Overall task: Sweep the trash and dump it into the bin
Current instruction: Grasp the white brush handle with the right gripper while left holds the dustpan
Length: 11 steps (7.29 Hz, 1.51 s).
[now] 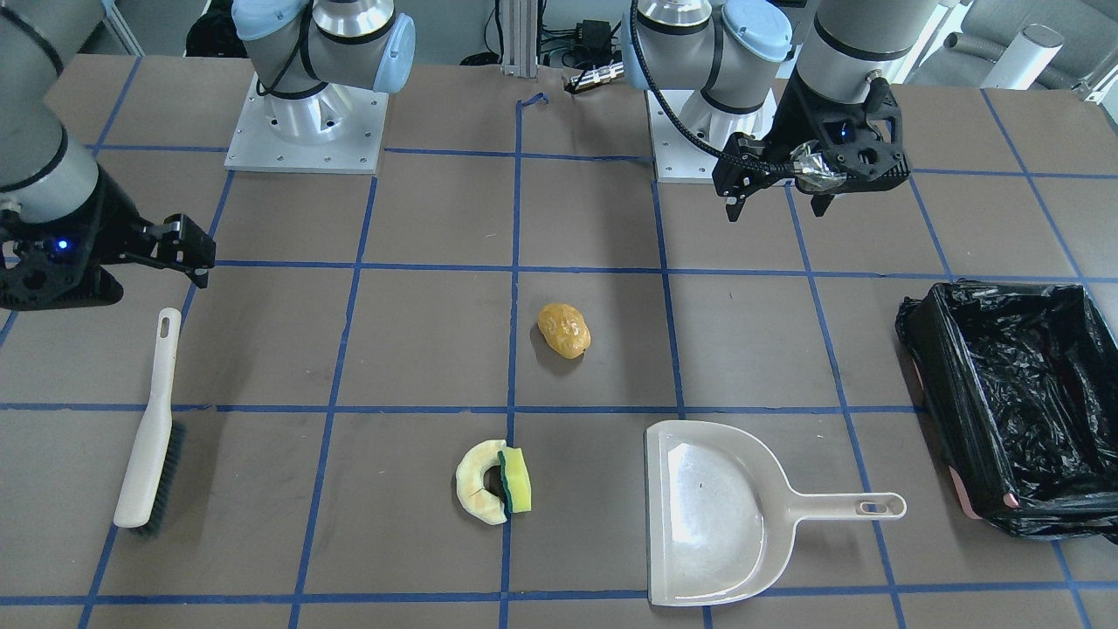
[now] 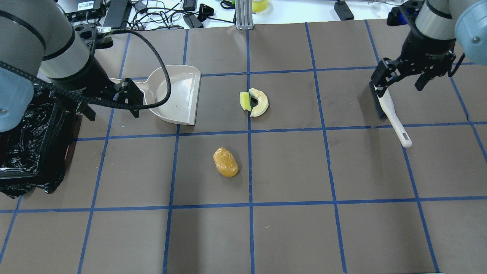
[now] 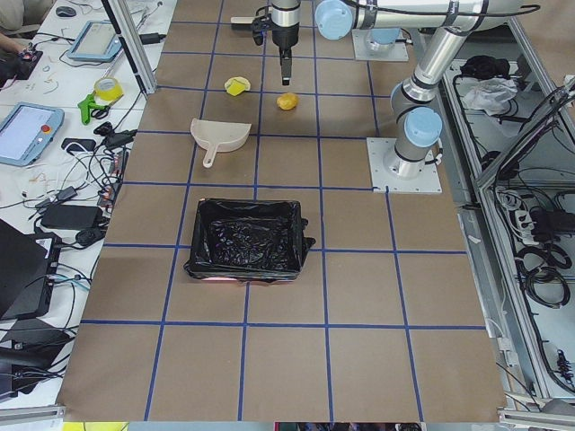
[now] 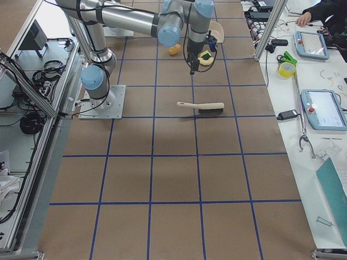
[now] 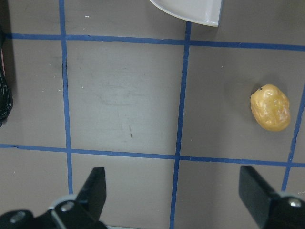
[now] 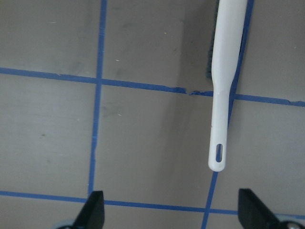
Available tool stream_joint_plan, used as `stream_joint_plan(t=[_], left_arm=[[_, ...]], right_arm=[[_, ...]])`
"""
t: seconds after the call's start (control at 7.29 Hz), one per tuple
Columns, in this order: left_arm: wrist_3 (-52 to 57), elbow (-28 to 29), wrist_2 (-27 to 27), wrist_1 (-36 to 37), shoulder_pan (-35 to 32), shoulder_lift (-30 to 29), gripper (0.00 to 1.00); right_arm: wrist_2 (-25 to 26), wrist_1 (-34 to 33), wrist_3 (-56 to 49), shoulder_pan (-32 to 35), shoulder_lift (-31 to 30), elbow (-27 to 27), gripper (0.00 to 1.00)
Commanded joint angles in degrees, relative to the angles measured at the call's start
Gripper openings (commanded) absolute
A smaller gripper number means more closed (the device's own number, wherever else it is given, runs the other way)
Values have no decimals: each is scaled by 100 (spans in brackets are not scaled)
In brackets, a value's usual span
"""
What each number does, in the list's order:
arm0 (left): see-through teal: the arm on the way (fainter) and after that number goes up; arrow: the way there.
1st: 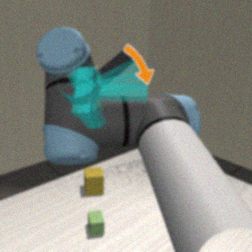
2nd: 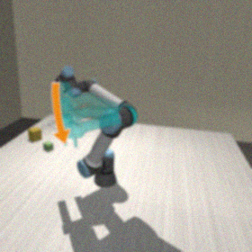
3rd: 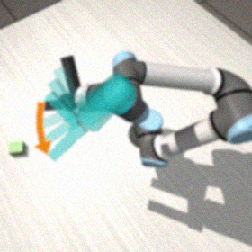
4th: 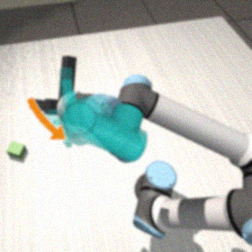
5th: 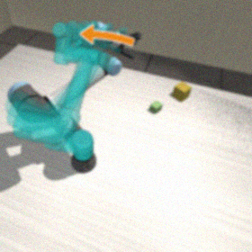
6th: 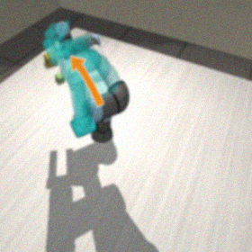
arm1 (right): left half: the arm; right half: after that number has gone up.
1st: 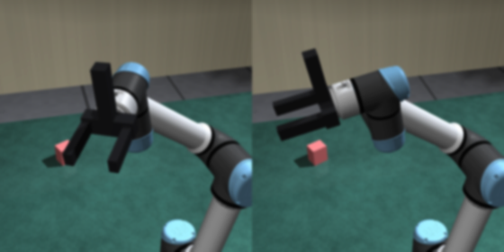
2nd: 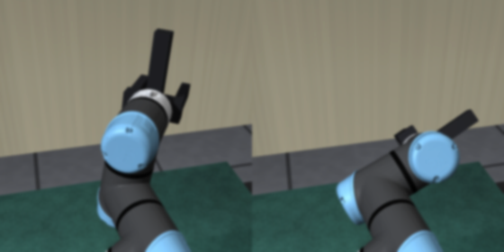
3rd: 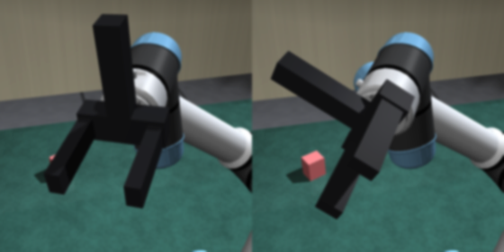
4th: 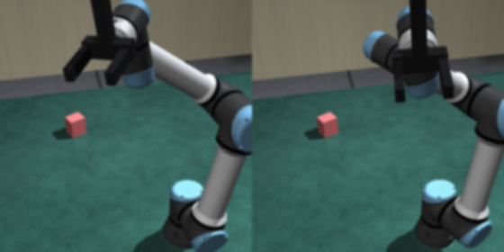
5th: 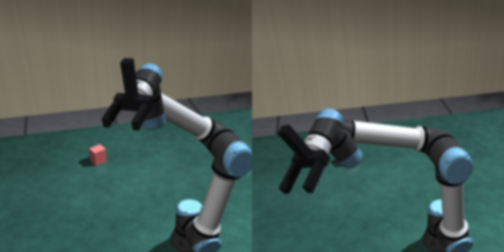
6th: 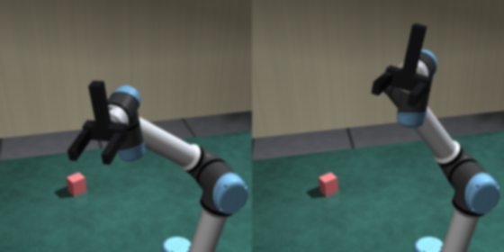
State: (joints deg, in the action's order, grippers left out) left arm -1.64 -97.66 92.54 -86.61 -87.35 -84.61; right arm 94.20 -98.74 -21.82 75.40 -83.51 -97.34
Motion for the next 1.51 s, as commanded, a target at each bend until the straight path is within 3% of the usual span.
stream_joint_plan(t=[0.0, 0.14, 0.27, 0.55, 0.82, 1.23, 1.37], left_arm=[[-64, -7, -95, 180, 7, -134, 100], [-21, -16, -175, 188, 7, -169, 100], [-699, 10, -158, 267, 16, -213, 100], [-3253, 1, -122, 478, 16, -441, 100], [-4469, -60, -79, 1109, 25, -634, 100], [-5337, 10, 106, 1531, 480, -1091, 100], [-5869, 10, 123, 2090, 517, -1284, 100]], right_arm=[[177, -925, -567, -411, 430, -591, 99], [143, -1128, -621, -482, 624, -680, 98], [160, -1277, -622, -482, 835, -768, 96], [230, -1541, -613, -552, 968, -1049, 92], [230, -1569, -552, -570, 977, -1155, 83], [230, -1534, -455, -570, 977, -1155, 38], [230, -1534, -446, -579, 969, -1155, 26]])
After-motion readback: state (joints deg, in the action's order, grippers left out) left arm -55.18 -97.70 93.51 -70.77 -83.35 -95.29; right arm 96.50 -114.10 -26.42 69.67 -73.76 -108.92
